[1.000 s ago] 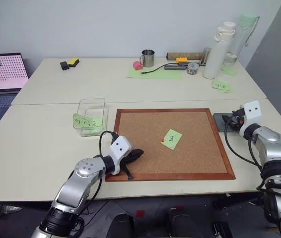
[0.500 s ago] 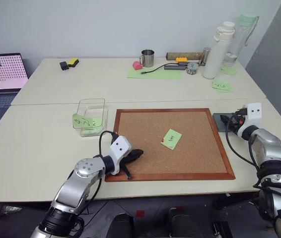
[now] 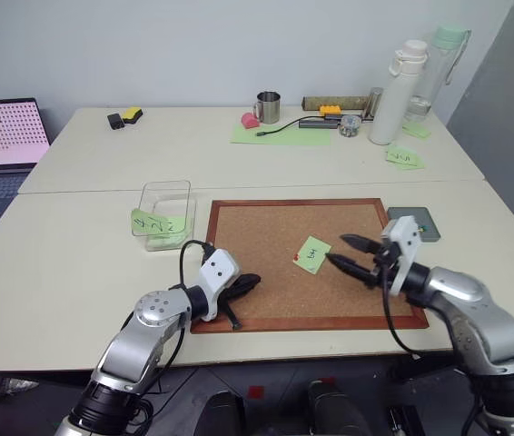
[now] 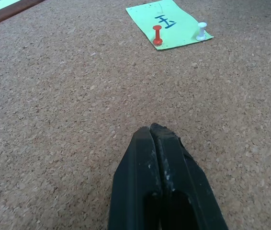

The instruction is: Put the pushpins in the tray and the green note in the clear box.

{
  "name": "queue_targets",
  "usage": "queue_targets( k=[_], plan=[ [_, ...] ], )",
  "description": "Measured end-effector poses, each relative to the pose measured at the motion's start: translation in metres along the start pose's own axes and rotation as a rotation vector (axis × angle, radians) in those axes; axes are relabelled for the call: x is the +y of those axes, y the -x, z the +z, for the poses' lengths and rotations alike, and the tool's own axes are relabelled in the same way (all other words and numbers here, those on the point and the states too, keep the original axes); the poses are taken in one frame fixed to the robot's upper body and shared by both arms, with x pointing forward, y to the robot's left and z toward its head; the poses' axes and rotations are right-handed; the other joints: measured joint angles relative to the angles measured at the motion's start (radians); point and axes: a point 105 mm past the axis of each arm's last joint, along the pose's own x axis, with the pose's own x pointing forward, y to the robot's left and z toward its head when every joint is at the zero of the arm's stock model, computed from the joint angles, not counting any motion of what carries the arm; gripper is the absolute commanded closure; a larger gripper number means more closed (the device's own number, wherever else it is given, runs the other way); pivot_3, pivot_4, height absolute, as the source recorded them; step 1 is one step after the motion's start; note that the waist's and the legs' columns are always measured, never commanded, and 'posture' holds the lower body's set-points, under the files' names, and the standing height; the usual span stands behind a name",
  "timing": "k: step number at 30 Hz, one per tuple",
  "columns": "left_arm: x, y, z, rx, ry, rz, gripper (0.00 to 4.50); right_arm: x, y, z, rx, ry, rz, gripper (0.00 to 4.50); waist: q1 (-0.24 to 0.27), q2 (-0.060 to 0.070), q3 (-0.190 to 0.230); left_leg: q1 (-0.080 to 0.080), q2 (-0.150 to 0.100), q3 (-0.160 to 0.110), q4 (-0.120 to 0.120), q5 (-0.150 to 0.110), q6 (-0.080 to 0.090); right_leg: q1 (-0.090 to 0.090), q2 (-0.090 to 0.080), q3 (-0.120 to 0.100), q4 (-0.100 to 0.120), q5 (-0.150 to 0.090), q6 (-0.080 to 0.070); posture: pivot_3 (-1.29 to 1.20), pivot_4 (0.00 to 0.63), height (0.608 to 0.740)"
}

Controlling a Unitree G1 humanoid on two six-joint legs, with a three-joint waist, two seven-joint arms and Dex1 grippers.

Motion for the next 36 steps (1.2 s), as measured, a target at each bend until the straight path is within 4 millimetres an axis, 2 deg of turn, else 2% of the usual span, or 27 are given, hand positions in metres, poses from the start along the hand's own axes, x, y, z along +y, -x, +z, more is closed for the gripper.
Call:
queue_targets(
  k=[3, 6, 14, 17, 27, 28, 36],
  plan=[
    [0.0, 0.0, 0.0, 0.0, -0.001, -0.005, 4.5, 0.011, -0.014, -0.009, 0.016, 0.001, 0.01, 1.72, 0.002, 0.0, 0.0, 0.0, 0.0, 0.0, 0.0, 0.0, 0.0, 0.0, 0.0, 0.0, 0.0, 0.0, 0.0, 0.0, 0.15, 0.74],
    [0.0, -0.001, 0.001, 0.0, -0.002, -0.009, 4.5, 0.012, -0.023, -0.022, 0.05, 0.004, -0.008, 1.72, 0.003, 0.0, 0.0, 0.0, 0.0, 0.0, 0.0, 0.0, 0.0, 0.0, 0.0, -0.001, 0.0, 0.0, 0.0, 0.0, 0.15, 0.74],
    [-0.001, 0.0, 0.0, 0.001, 0.0, -0.012, 4.5, 0.01, -0.03, -0.042, 0.094, -0.012, -0.032, 1.72, 0.003, -0.001, 0.0, 0.0, 0.0, 0.0, 0.0, 0.0, 0.0, 0.0, 0.0, -0.001, 0.0, 0.0, 0.0, 0.0, 0.15, 0.74],
    [-0.001, 0.0, 0.0, 0.001, 0.0, -0.012, 4.5, 0.011, -0.031, -0.045, 0.098, -0.023, -0.03, 2.13, 0.003, -0.001, 0.0, 0.0, 0.0, 0.0, 0.0, 0.0, 0.0, 0.0, 0.0, 0.0, 0.0, 0.0, 0.0, 0.0, 0.15, 0.74],
    [-0.001, 0.0, 0.0, 0.002, 0.001, -0.011, 4.5, 0.006, -0.035, -0.045, 0.095, -0.03, -0.037, 4.35, 0.002, -0.001, 0.0, 0.0, 0.0, 0.0, 0.0, 0.0, 0.0, 0.0, 0.0, 0.0, 0.0, 0.0, 0.0, 0.0, 0.15, 0.74],
    [-0.001, 0.0, 0.0, 0.002, 0.001, -0.011, 4.5, 0.005, -0.035, -0.045, 0.095, -0.031, -0.04, 4.46, 0.002, -0.001, 0.0, 0.0, 0.0, 0.0, 0.0, 0.0, 0.0, 0.0, 0.0, 0.0, 0.0, 0.0, 0.0, 0.0, 0.15, 0.74],
    [-0.001, 0.0, -0.001, 0.003, 0.004, -0.008, 4.5, 0.005, -0.036, -0.044, 0.083, -0.03, -0.039, 4.46, 0.0, -0.002, -0.001, 0.0, 0.0, 0.0, 0.0, 0.0, 0.0, 0.0, 0.001, 0.0, 0.0, 0.0, 0.0, 0.0, 0.15, 0.74]
  ],
)
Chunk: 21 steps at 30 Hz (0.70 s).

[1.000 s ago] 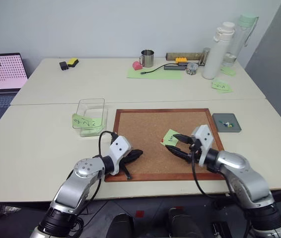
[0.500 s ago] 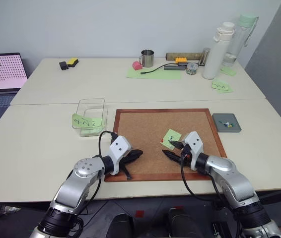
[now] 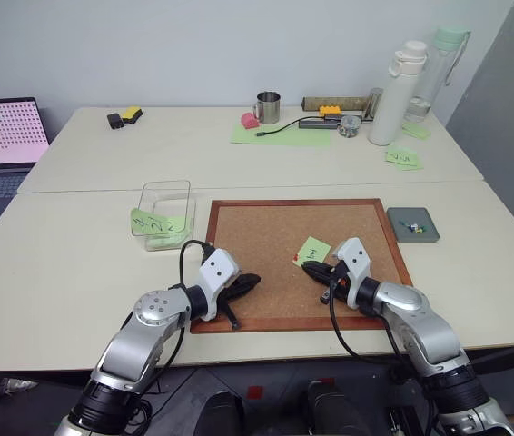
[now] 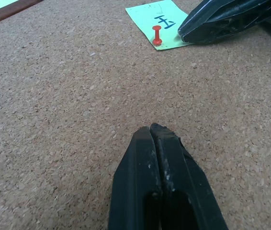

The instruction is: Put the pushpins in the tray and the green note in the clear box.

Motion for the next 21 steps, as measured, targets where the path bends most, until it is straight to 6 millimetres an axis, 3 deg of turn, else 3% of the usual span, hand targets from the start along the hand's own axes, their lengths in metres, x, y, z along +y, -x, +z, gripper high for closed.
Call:
queue_targets(
  k=[4, 9, 16, 21],
  plan=[
    [-0.001, 0.0, 0.0, -0.001, -0.001, 0.0, 4.5, 0.0, 0.003, 0.003, -0.035, -0.044, -0.002, 4.46, 0.0, 0.0, 0.0, 0.0, 0.0, 0.0, 0.0, 0.0, 0.0, 0.0, 0.0, 0.0, 0.0, 0.0, 0.0, 0.0, 0.15, 0.74],
    [0.0, 0.0, 0.0, -0.001, -0.001, 0.003, 4.5, 0.009, 0.004, 0.035, -0.161, -0.039, 0.027, 4.46, 0.001, 0.0, 0.0, -0.001, 0.0, -0.001, 0.0, 0.0, 0.0, 0.0, 0.0, 0.0, 0.0, 0.0, 0.0, 0.0, 0.15, 0.74],
    [0.0, 0.0, 0.001, -0.002, -0.002, 0.003, 4.5, 0.006, 0.006, 0.035, -0.159, -0.054, 0.016, 4.46, 0.001, 0.0, 0.0, 0.0, 0.0, -0.001, 0.0, 0.0, 0.0, 0.0, 0.0, 0.0, 0.0, 0.0, 0.0, 0.0, 0.15, 0.74],
    [-0.001, -0.001, 0.001, -0.001, -0.003, -0.001, 4.5, -0.01, 0.015, 0.039, -0.179, -0.105, -0.067, 4.46, 0.002, 0.0, 0.0, -0.001, 0.0, -0.001, 0.0, 0.0, 0.0, 0.0, -0.001, 0.0, -0.001, 0.0, 0.0, 0.0, 0.15, 0.74]
  ],
)
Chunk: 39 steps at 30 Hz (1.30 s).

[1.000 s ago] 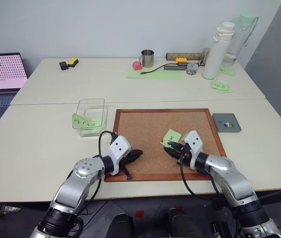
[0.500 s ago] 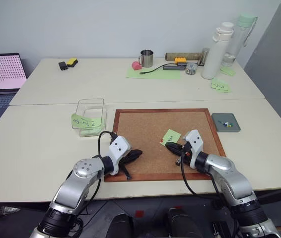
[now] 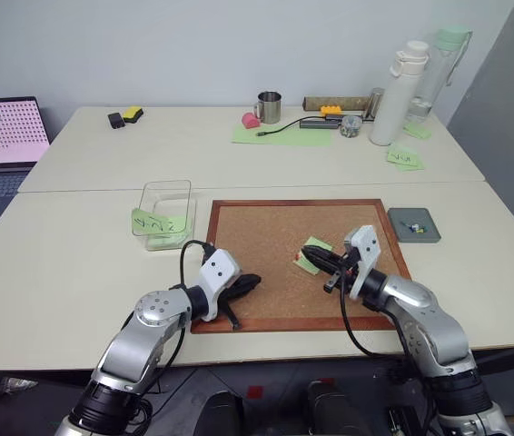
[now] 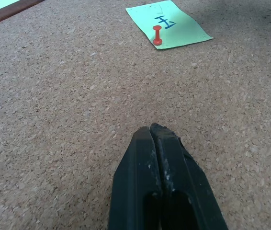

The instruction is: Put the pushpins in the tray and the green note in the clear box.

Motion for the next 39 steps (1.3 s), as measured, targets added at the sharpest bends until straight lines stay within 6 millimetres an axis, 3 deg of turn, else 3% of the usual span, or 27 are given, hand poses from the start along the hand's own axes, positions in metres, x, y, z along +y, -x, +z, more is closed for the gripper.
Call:
queue_targets(
  k=[3, 9, 15, 21, 28, 31, 37, 39],
  plan=[
    [0.0, 0.0, 0.0, 0.0, 0.0, 0.0, 4.5, -0.021, 0.009, 0.012, -0.028, -0.025, -0.108, 4.46, 0.001, 0.0, 0.0, 0.0, 0.0, 0.0, 0.0, 0.0, 0.0, 0.0, 0.0, 0.0, 0.0, 0.0, 0.0, 0.0, 0.15, 0.74],
    [0.0, 0.0, 0.0, 0.0, 0.001, -0.001, 4.5, -0.11, 0.052, 0.036, -0.017, -0.025, -0.471, 4.46, 0.0, 0.0, 0.0, 0.0, -0.001, 0.002, 0.0, 0.0, 0.0, 0.0, -0.001, 0.0, 0.0, 0.0, 0.0, 0.0, 0.15, 0.74],
    [0.001, -0.001, 0.0, 0.0, 0.0, -0.005, 4.5, -0.173, 0.075, 0.033, 0.027, -0.116, -0.662, 4.46, -0.002, 0.001, 0.0, 0.0, -0.001, 0.004, 0.0, 0.0, 0.0, 0.0, 0.0, 0.001, 0.0, 0.0, 0.0, 0.0, 0.15, 0.74],
    [0.001, -0.002, 0.001, 0.001, -0.003, -0.017, 4.5, -0.201, 0.07, 0.034, 0.016, -0.157, -0.707, 4.46, -0.001, 0.001, 0.001, 0.0, -0.002, 0.005, 0.0, 0.0, 0.0, 0.001, 0.0, 0.001, 0.0, 0.0, 0.0, 0.0, 0.15, 0.74],
    [0.001, 0.0, 0.001, 0.001, -0.003, -0.014, 4.5, -0.213, 0.069, 0.006, 0.06, -0.238, -0.722, 4.46, -0.002, 0.001, 0.001, 0.0, -0.002, 0.005, 0.0, 0.0, 0.0, 0.001, 0.0, 0.001, 0.0, 0.0, 0.0, 0.0, 0.15, 0.74],
    [0.001, 0.001, 0.0, 0.001, -0.001, -0.007, 4.5, -0.214, 0.072, -0.002, 0.081, -0.251, -0.726, 3.89, -0.004, 0.001, 0.001, 0.0, -0.001, 0.005, 0.0, 0.0, 0.0, 0.001, 0.0, 0.001, 0.0, 0.0, 0.0, 0.0, 0.15, 0.74],
    [0.001, 0.001, 0.0, 0.001, 0.0, -0.005, 4.5, -0.216, 0.07, 0.0, 0.073, -0.237, -0.724, 2.64, -0.005, 0.001, 0.001, 0.0, -0.001, 0.005, 0.0, 0.0, 0.0, 0.001, 0.0, 0.001, 0.0, 0.0, 0.0, 0.0, 0.15, 0.74],
    [0.001, 0.001, 0.0, 0.001, 0.0, -0.005, 4.5, -0.216, 0.071, 0.0, 0.073, -0.235, -0.723, 2.64, -0.005, 0.001, 0.001, 0.0, -0.001, 0.005, 0.0, 0.0, 0.0, 0.001, 0.0, 0.001, 0.0, 0.0, 0.0, 0.0, 0.15, 0.74]
  ],
)
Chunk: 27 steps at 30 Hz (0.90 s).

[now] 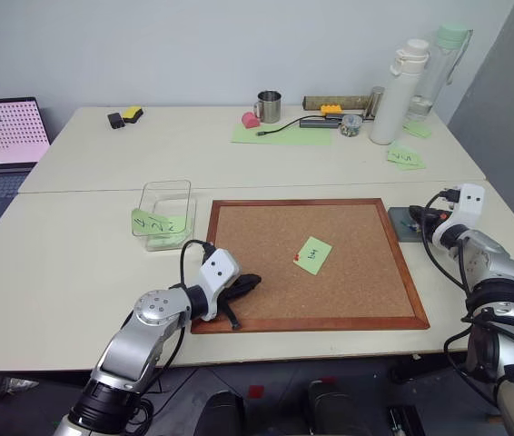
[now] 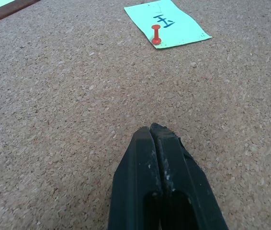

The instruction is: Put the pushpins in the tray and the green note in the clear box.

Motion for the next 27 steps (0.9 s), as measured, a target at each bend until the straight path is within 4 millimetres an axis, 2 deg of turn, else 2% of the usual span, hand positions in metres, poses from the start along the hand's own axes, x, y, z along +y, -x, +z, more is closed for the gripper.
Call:
queue_targets(
  k=[12, 16, 18, 21, 27],
  plan=[
    [0.0, 0.0, 0.0, -0.001, -0.001, -0.002, 4.5, 0.0, 0.0, 0.001, -0.007, 0.002, 0.009, 2.64, 0.0, 0.0, 0.0, 0.0, 0.0, 0.0, 0.0, 0.0, 0.0, 0.0, 0.0, 0.0, 0.0, 0.0, 0.0, 0.0, 0.15, 0.74],
    [0.0, 0.0, 0.0, -0.002, -0.001, -0.002, 4.5, 0.012, 0.005, 0.024, -0.093, 0.04, 0.08, 2.64, 0.0, 0.001, 0.0, 0.0, 0.0, -0.001, 0.0, 0.0, 0.0, 0.0, 0.0, 0.0, 0.0, 0.0, 0.0, 0.0, 0.15, 0.74],
    [-0.001, 0.0, -0.001, -0.003, -0.001, -0.001, 4.5, 0.031, 0.017, 0.036, -0.154, 0.117, 0.195, 2.64, 0.002, 0.001, 0.0, 0.0, 0.001, -0.002, 0.0, 0.0, 0.0, 0.0, 0.0, 0.0, 0.0, 0.0, 0.0, 0.0, 0.15, 0.74],
    [-0.001, 0.0, -0.001, -0.002, 0.0, 0.001, 4.5, 0.058, 0.033, 0.031, -0.157, 0.193, 0.334, 2.64, 0.002, 0.001, 0.0, 0.0, 0.002, -0.003, -0.001, 0.0, 0.0, 0.0, 0.001, 0.0, 0.001, 0.0, 0.0, 0.0, 0.15, 0.74],
    [-0.001, 0.001, -0.002, 0.0, 0.003, 0.009, 4.5, 0.135, 0.075, -0.013, -0.055, 0.302, 0.626, 2.64, 0.0, 0.002, -0.001, 0.0, 0.002, -0.004, -0.001, 0.0, 0.0, 0.0, 0.001, 0.0, 0.001, 0.0, 0.0, 0.0, 0.15, 0.74]
  ],
)
